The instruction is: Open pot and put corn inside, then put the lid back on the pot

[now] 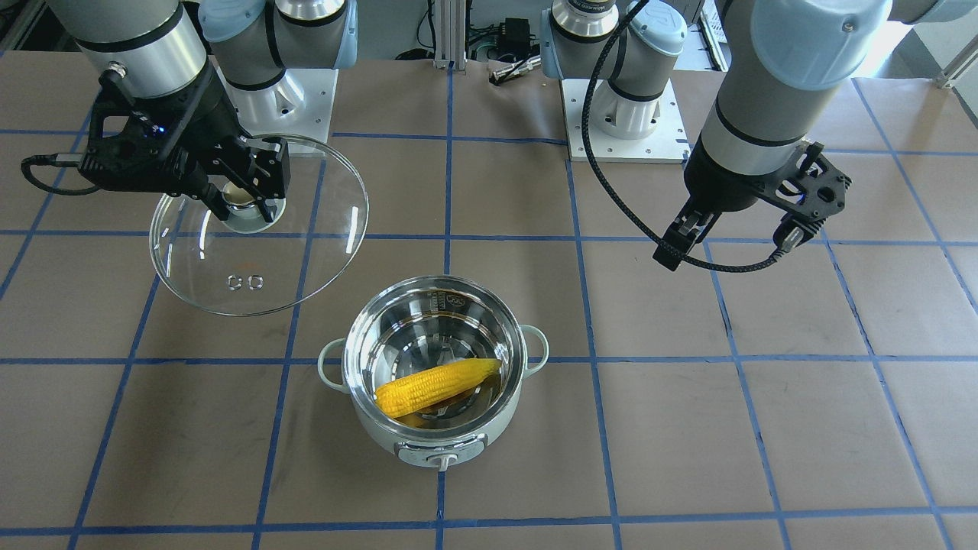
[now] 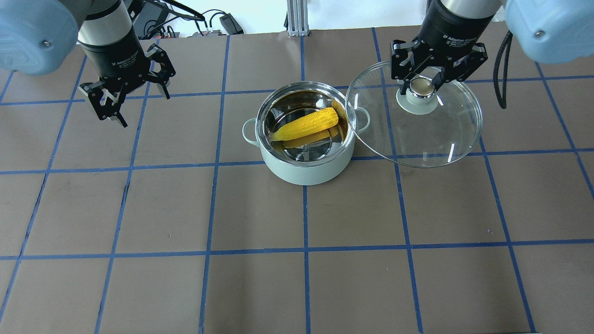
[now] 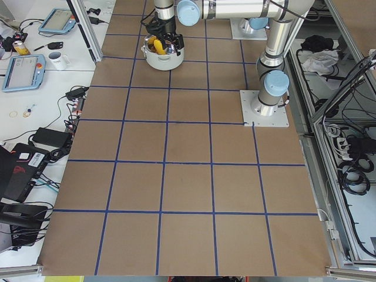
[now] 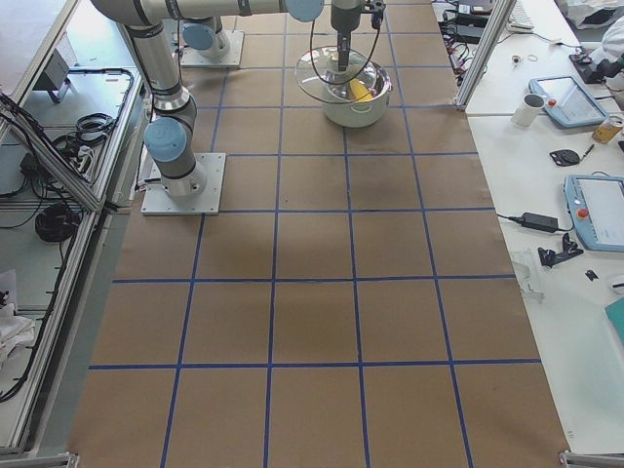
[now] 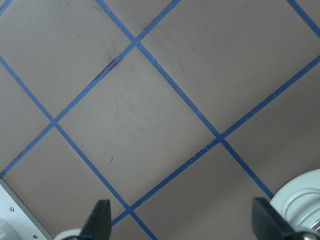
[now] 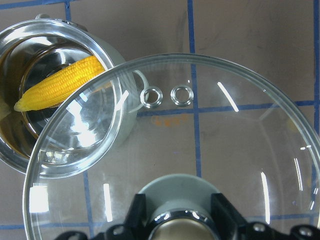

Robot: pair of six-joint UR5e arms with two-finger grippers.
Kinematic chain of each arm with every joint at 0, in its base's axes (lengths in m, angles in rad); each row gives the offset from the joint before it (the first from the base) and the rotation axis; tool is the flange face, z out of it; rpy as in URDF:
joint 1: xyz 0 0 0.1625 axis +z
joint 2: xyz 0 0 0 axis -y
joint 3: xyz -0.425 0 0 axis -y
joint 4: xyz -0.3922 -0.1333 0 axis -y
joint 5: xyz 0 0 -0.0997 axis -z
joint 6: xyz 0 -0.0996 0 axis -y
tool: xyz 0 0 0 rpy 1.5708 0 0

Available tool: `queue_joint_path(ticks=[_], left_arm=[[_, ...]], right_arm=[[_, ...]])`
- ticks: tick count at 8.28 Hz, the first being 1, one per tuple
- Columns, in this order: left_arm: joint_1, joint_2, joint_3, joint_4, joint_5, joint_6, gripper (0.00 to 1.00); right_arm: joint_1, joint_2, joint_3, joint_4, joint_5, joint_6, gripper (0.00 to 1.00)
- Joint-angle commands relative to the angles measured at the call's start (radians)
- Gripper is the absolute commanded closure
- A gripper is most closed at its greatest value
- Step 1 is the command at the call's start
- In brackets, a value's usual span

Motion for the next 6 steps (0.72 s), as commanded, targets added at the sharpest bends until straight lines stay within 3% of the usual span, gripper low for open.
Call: queue_joint_path(ticks=[1,4,6], left_arm=[[0.000,0.016,0.009,-0.021,0.005,0.198,0.00],[-0.003,0.037,0.009,-0.020,-0.001,0.633,0.00],[-0.003,0.055,0.010,-0.020,-0.064,0.726,0.00]], right_arm=[[0.022,0.028,-0.014,-0.024,-0.005,0.000,0.54],[0.212,0.192,-0.032,-0.245,-0.028,0.196,0.53],[0.274,0.278,-0.081,-0.282,-0.026,0.301,0.53]])
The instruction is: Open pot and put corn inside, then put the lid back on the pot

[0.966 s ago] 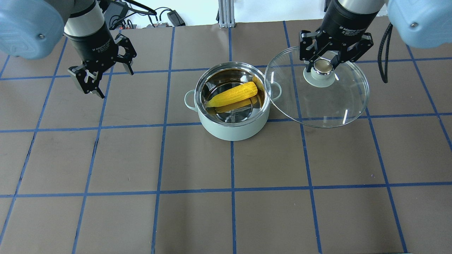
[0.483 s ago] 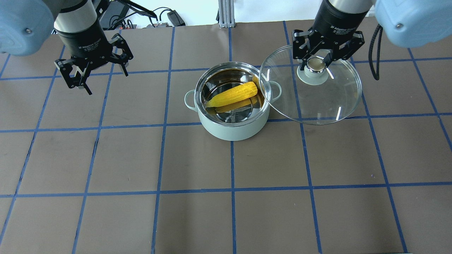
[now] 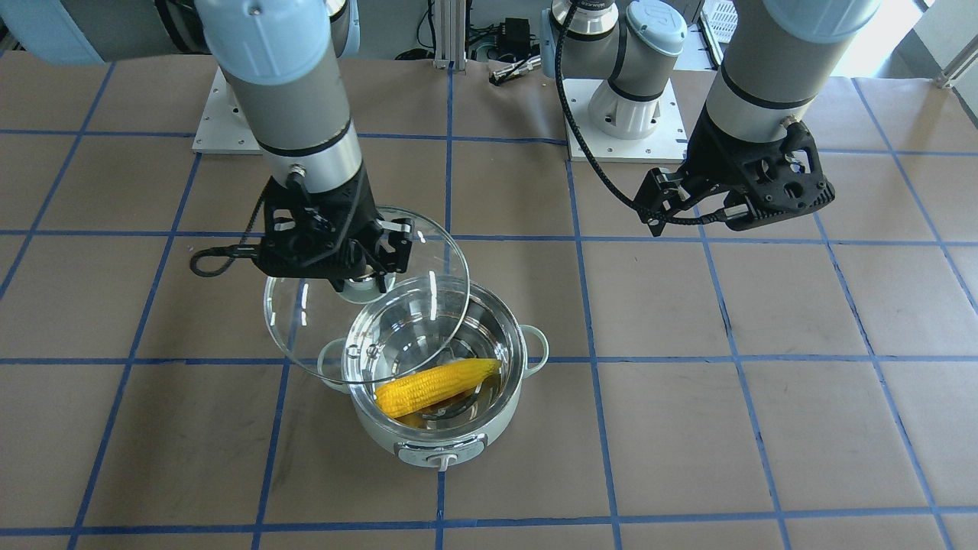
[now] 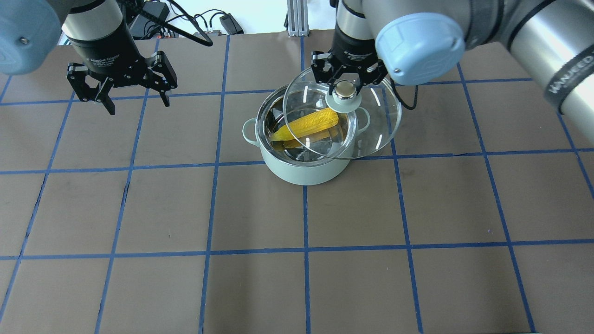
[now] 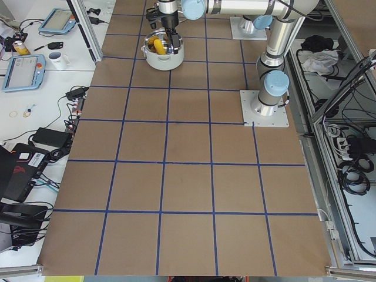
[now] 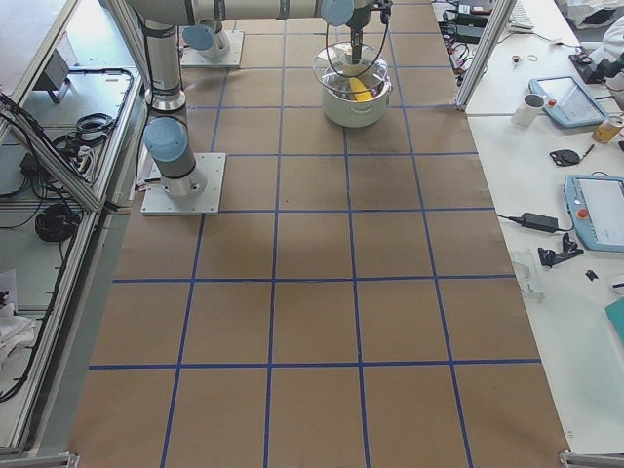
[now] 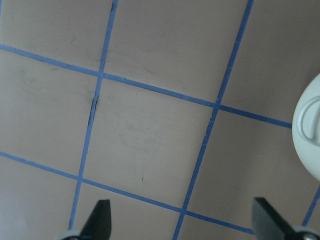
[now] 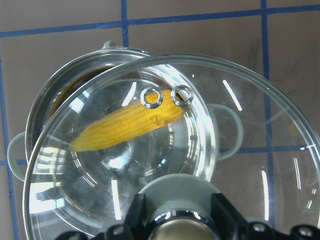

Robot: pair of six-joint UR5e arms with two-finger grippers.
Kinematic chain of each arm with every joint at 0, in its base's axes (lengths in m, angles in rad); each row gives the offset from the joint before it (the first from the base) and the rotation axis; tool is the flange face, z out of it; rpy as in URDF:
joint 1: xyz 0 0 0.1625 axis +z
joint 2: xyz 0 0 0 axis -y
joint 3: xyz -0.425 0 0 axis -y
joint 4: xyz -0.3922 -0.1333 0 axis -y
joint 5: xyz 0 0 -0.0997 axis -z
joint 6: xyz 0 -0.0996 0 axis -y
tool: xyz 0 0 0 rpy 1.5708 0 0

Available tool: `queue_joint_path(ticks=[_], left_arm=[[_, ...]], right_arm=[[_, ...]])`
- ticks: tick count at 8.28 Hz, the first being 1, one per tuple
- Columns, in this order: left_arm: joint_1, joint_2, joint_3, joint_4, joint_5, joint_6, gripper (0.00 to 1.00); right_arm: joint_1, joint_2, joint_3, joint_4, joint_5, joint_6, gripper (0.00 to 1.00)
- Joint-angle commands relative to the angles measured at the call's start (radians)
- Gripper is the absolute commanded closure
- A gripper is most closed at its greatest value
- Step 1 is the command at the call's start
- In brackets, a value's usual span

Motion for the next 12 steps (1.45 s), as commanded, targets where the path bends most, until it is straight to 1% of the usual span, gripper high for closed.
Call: queue_joint_path(ticks=[1,2,5,6,8,12], left_arm=[[0.000,0.043,0.000,0.002,-0.116,0.158,0.00],[-0.002,0.063,0.000,0.002,-0.139,0.160,0.00],[-0.003,0.066,-0.002,0.011,-0.132,0.178,0.00],[-0.003,0.063,-0.002,0.016,-0.132,0.179,0.00],[-0.003,0.063,-0.003,0.069,-0.136,0.179,0.00],[-0.003,0.052,-0.011,0.089,-0.139,0.178,0.00]], right_arm=[[0.119,0.128,-0.039,-0.117,-0.007,0.155,0.53],[0.147,0.140,-0.039,-0.127,-0.024,0.163,0.53],[0.149,0.163,-0.040,-0.130,-0.036,0.140,0.53],[0.147,0.163,-0.043,-0.130,-0.064,0.124,0.53],[0.147,0.163,-0.045,-0.130,-0.064,0.128,0.53],[0.146,0.171,-0.045,-0.130,-0.064,0.125,0.53]])
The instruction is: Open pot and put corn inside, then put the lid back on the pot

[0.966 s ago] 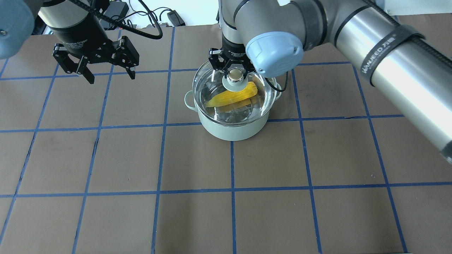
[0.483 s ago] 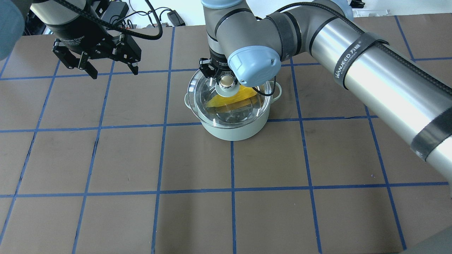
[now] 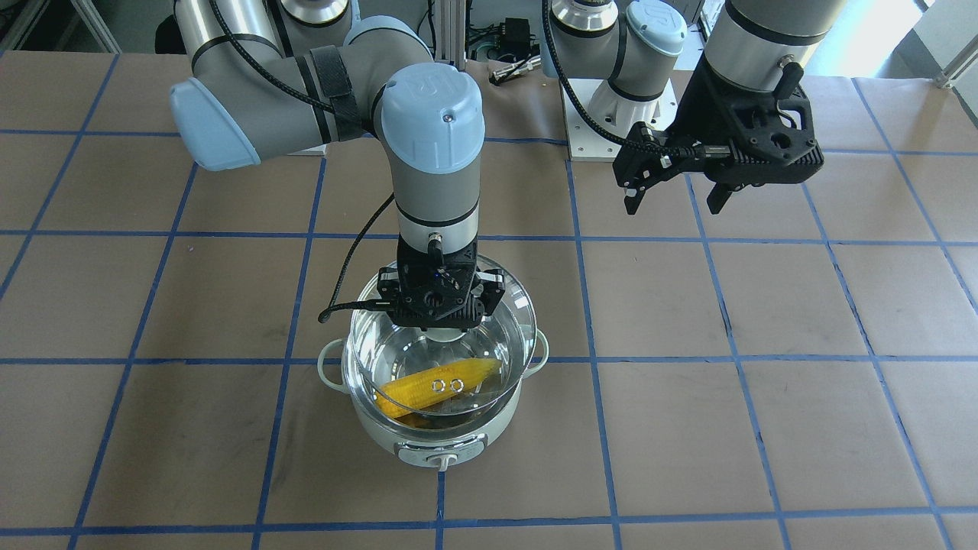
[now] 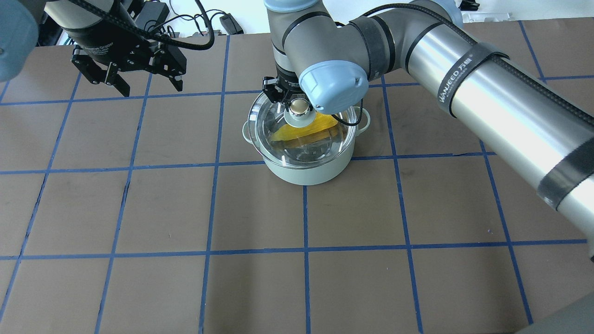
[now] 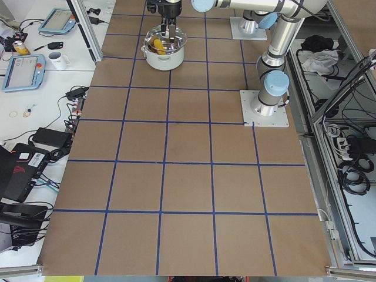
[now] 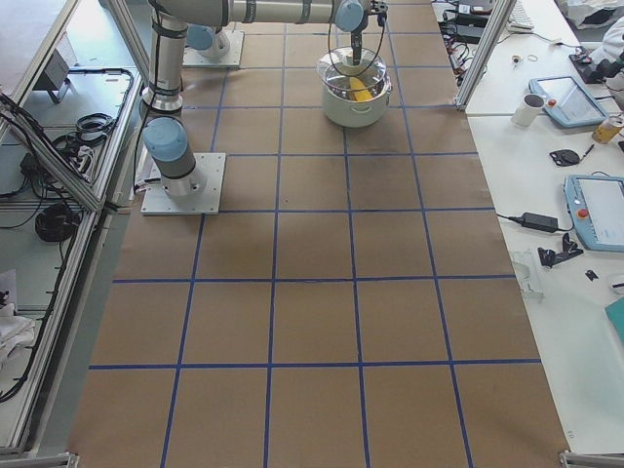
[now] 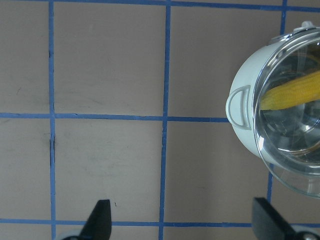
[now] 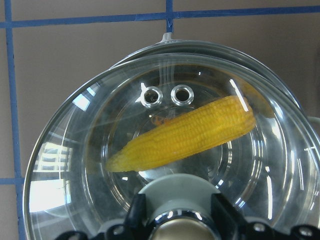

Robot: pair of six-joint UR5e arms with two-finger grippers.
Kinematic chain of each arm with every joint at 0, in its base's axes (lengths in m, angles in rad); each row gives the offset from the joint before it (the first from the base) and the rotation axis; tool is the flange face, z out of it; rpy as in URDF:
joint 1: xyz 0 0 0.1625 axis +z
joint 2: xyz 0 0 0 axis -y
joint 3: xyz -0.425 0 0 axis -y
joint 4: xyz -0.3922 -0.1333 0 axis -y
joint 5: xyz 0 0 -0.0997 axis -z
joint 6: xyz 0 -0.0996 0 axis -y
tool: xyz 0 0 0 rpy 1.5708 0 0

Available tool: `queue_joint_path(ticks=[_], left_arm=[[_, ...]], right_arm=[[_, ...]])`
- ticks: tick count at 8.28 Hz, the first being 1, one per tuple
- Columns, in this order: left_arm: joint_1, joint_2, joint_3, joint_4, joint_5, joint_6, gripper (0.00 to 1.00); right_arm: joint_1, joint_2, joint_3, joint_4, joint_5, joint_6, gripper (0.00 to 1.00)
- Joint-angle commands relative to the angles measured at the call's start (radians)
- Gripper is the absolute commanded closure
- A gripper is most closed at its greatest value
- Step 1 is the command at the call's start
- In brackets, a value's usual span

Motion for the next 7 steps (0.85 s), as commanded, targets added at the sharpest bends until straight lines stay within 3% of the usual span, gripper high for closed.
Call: queue_joint_path(ticks=[1,7], left_arm=[[0.000,-0.012,-0.006,0.012,-0.002,-0.001,0.00],[0.000,-0.015,-0.008,0.040,0.006,-0.001,0.00]], right_arm=[[-0.001,0.005,0.000,0.000,0.000,0.000,0.53],[-0.016,0.039,0.000,-0.041,-0.002,-0.011,0.53]])
